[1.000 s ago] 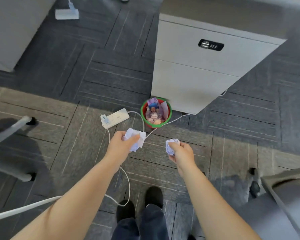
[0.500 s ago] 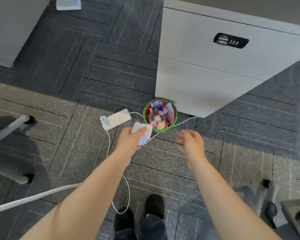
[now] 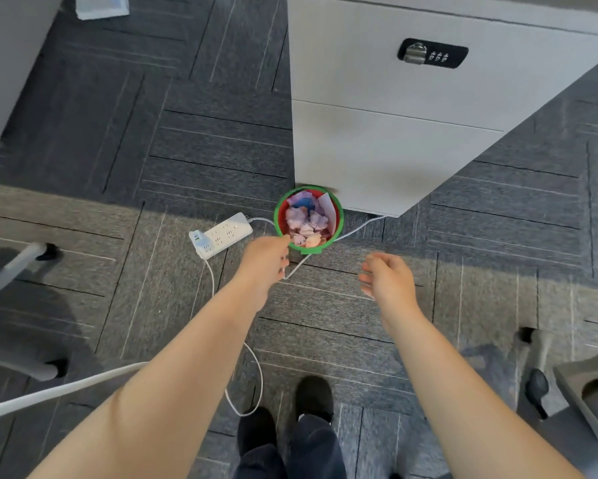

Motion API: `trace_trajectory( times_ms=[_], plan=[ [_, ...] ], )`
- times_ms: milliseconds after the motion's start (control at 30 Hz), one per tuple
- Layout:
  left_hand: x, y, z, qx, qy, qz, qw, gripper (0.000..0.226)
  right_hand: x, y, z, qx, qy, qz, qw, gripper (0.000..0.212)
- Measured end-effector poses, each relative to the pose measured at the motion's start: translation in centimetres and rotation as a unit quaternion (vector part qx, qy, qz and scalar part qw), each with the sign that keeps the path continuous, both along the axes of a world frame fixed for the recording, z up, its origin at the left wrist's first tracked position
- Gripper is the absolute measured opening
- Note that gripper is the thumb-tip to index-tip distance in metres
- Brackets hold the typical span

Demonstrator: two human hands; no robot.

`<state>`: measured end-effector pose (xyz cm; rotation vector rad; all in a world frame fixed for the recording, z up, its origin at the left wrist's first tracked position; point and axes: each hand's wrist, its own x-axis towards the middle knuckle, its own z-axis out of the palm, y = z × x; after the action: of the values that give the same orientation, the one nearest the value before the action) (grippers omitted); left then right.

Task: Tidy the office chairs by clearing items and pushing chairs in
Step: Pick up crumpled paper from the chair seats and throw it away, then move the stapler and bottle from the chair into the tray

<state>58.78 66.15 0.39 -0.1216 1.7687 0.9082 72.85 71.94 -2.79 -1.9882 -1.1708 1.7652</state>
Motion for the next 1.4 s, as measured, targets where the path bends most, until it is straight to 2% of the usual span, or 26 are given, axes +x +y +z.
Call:
trace_trajectory(
  times_ms=[67, 133, 200, 300, 400, 500, 567, 700, 767, 967, 1067, 1167, 1233, 1333, 1400],
  plan=[
    [0.5, -0.6, 1.1, -0.011, 0.026, -0.013, 1.0, 0.012, -0.1, -0.4, 1.5, 0.009, 0.006, 0.008, 1.0, 0.024],
    [1.2, -1.0, 2.8, 0.002, 0.045, -0.033, 0.998, 0.007, -0.1, -0.7, 3.6, 0.021, 0.016, 0.009, 1.0, 0.014],
    [1.9, -1.0, 4.9, 0.033, 0.062, -0.053, 0.996, 0.011, 0.0, -0.9, 6.2, 0.039, 0.029, 0.0, 0.999, 0.006],
    [3.1, -0.6, 8.6, 0.086, 0.082, -0.087, 0.989, 0.024, 1.0, -1.3, 10.6, 0.074, 0.045, -0.02, 0.996, 0.012],
    [4.8, -0.7, 12.4, 0.145, 0.086, -0.129, 0.977, 0.03, 3.1, -2.2, 15.3, 0.11, 0.06, -0.057, 0.99, 0.007],
    [7.5, -1.1, 16.2, 0.174, 0.09, -0.178, 0.964, 0.019, 6.5, -3.5, 19.7, 0.147, 0.06, -0.087, 0.984, 0.008],
    [9.9, -1.2, 18.3, 0.192, 0.095, -0.208, 0.954, 0.024, 9.6, -4.4, 22.1, 0.171, 0.058, -0.113, 0.977, 0.011],
    [16.3, -1.4, 21.7, 0.22, 0.074, -0.275, 0.933, 0.01, 16.8, -6.7, 25.4, 0.206, 0.04, -0.195, 0.958, 0.021],
    [19.9, -1.8, 23.0, 0.232, 0.064, -0.313, 0.919, 0.013, 20.6, -8.3, 26.4, 0.212, 0.028, -0.235, 0.948, 0.021],
    [30.8, -4.3, 24.7, 0.258, 0.049, -0.435, 0.861, 0.015, 32.1, -13.7, 27.5, 0.207, -0.02, -0.334, 0.919, 0.024],
    [36.0, -5.6, 23.8, 0.278, 0.054, -0.484, 0.828, 0.013, 37.6, -16.2, 26.9, 0.198, -0.039, -0.366, 0.908, 0.015],
    [41.3, -7.2, 21.8, 0.27, 0.053, -0.507, 0.817, 0.026, 43.0, -18.5, 25.0, 0.178, -0.069, -0.373, 0.908, 0.017],
    [44.7, -8.5, 20.3, 0.25, 0.058, -0.517, 0.817, 0.023, 46.5, -20.1, 23.2, 0.159, -0.093, -0.37, 0.91, 0.01],
    [49.7, -10.1, 17.8, 0.233, 0.063, -0.54, 0.806, 0.012, 51.6, -22.6, 20.0, 0.136, -0.143, -0.354, 0.914, 0.034],
    [52.4, -10.6, 16.0, 0.21, 0.061, -0.551, 0.805, 0.017, 54.3, -23.8, 17.6, 0.116, -0.164, -0.344, 0.917, 0.041]
  ],
)
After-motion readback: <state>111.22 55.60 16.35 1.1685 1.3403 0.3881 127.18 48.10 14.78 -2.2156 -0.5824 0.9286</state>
